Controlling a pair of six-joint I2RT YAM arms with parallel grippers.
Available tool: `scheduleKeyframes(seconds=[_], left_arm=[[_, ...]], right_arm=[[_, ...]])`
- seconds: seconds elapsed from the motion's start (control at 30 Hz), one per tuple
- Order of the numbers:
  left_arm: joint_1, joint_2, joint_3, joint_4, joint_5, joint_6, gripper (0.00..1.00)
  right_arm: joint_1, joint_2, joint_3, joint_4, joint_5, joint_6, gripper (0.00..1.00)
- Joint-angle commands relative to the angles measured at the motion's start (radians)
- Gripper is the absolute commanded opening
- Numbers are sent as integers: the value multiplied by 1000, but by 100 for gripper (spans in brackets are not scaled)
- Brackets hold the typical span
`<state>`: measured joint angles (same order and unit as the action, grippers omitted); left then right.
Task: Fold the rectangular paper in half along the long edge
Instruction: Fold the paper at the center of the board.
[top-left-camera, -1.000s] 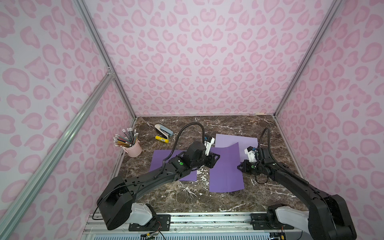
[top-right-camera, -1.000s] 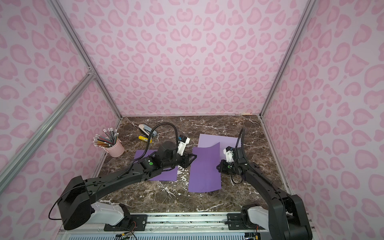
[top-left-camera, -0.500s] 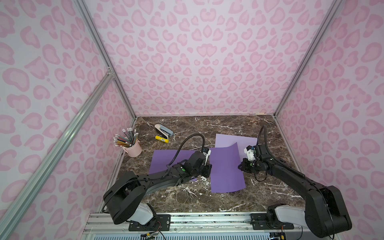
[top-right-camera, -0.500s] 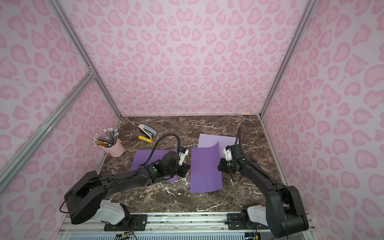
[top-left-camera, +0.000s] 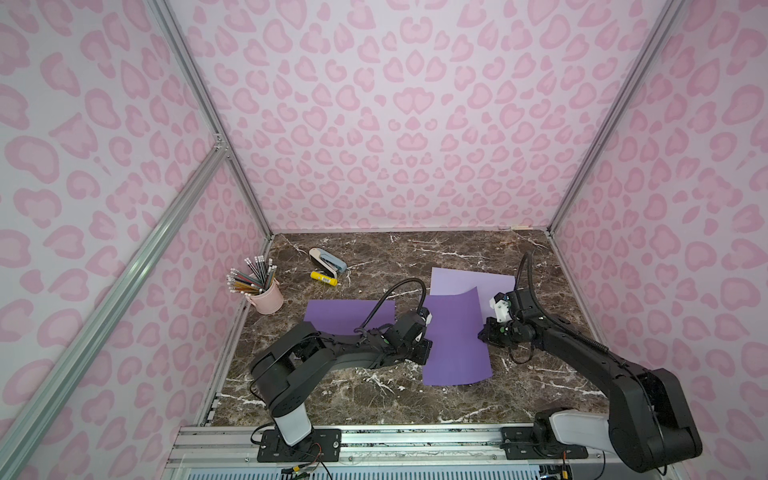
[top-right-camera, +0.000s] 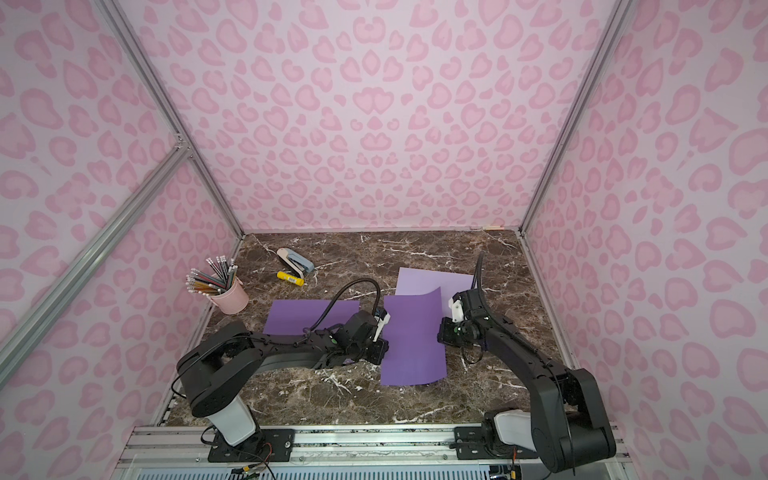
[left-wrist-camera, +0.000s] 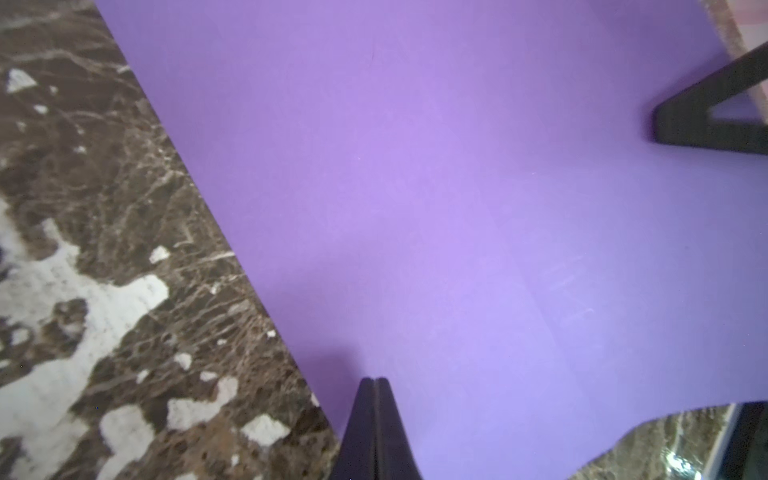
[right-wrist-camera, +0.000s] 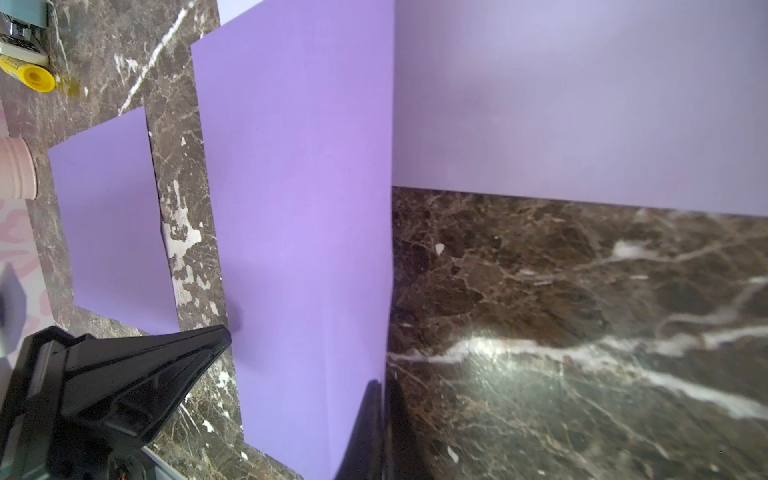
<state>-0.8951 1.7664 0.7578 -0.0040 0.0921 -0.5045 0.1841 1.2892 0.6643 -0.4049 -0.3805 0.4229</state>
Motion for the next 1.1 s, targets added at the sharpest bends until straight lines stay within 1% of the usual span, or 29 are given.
scheduleKeyframes(seconds=[0.0,0.17,0.37,0.57,0.77,0.9,1.07], left_arm=[[-9,18,10,29,-32,-13,4],[-34,63,31,17,-36,-23,4],[-63,116,61,-4,-56,-34,4],[-67,118,52,-6,-63,-43,4],[-67,114,65,-6,-62,-40,4],[-67,117,74,-6,-58,-42,4],[-68,119,75,-6,-56,-45,4]], right_arm=[[3,4,11,-9,14,-11,0],[10,2,29,-28,20,-15,0],[48,-31,63,-58,5,9,0],[85,-42,78,-44,-28,52,0],[144,9,69,39,-63,106,0],[182,55,84,88,-60,141,0],[194,114,94,131,-38,171,0]])
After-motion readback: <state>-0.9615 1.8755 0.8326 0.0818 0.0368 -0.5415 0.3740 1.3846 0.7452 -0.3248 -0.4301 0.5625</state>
